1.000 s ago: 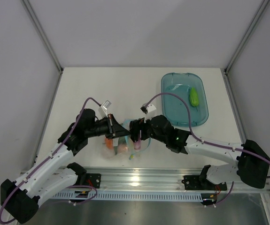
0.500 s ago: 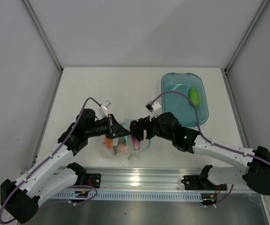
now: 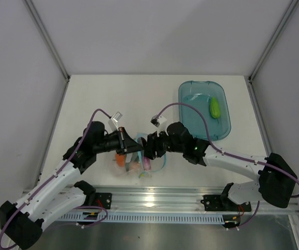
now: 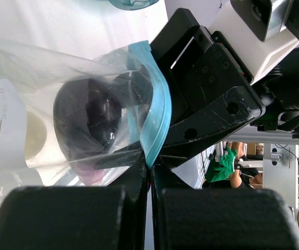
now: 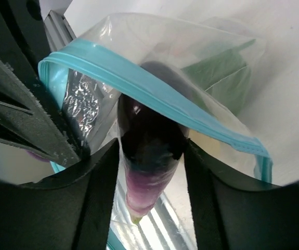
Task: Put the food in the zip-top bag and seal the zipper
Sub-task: Place the fake vegetable in the zipper food storage bag.
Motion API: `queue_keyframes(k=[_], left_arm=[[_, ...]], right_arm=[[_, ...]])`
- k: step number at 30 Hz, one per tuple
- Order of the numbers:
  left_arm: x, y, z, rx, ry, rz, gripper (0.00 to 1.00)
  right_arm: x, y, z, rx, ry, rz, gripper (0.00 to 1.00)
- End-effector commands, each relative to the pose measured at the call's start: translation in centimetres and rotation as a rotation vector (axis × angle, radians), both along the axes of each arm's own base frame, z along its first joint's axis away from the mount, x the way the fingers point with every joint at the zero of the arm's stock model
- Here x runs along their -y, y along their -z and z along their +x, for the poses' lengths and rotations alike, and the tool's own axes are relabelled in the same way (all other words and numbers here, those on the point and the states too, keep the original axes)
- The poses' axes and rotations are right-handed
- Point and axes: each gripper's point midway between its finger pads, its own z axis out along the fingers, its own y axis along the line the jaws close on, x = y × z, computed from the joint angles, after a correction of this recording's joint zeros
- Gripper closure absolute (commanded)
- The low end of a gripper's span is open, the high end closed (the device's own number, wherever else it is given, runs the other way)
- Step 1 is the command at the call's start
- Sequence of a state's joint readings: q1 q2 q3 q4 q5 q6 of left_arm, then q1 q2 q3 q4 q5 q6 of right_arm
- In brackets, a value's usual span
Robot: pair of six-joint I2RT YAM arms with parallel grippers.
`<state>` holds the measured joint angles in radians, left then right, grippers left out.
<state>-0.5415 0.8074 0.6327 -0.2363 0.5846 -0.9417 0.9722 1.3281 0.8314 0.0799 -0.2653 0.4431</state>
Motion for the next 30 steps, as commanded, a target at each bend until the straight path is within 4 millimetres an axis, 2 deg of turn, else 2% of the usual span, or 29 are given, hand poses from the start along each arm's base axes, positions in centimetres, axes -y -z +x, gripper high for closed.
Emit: queue_keyframes(k=[1,3,6,11,16,17,18,19,23,26,30], left_arm=[[0.0,-2.2,0.3,0.068,-0.001,-0.034,0.99],[-0.1,-2.0,0.2,0.067,-0.003,-0.03,1.0],[-0.1,-2.0,0.2,0.068,-0.005,-0.028,0.99],[-0.1,-1.8,0.3,0.064,-0.008,-0.029,0.99],[0.0,-2.2,0.3,0.069,-0.004,-0.041,0.99],[0.0,-2.7,0.2,0.077,-0.003,-0.046,0.99],[0.0,-2.6,0.2,0.075,-0.003,-0.044,0.99],[0.0,-2.7,0.2,0.077,-0.004,-0.045,0.99],[-0.2,-2.8,0.1,0.077,-0.008,-0.037,0.99],[-0.3,-2.8,0.1,0.08,-0.014,-0.035,0.99],[-0.3,-2.5,0.1,0.076,-0.014,-0.032,0.99]], right_arm=[[-0.9,-2.8,0.0,0.053,-0.05,0.056,0.43],[-0.4,-2.3,0.3,0.053,-0.03,0.019,0.34],[0.6,-2.5,0.7,0.082,-0.003,-0.004,0.28],[2.0,-2.4,0.6,0.092,0.015,-0.044,0.27],[1.8,-1.8,0.7,0.07,0.0,-0.032,0.42],[0.5,-1.2,0.3,0.04,-0.053,0.005,0.47],[0.5,-1.2,0.3,0.04,-0.053,0.006,0.47],[-0.3,-0.4,0.1,0.018,-0.082,0.006,0.55],[-1.9,0.3,-0.8,-0.034,-0.168,0.034,0.78],[-2.3,-0.1,-1.2,-0.028,-0.2,0.054,0.8],[-1.4,-0.9,-0.7,0.003,-0.165,0.034,0.77]])
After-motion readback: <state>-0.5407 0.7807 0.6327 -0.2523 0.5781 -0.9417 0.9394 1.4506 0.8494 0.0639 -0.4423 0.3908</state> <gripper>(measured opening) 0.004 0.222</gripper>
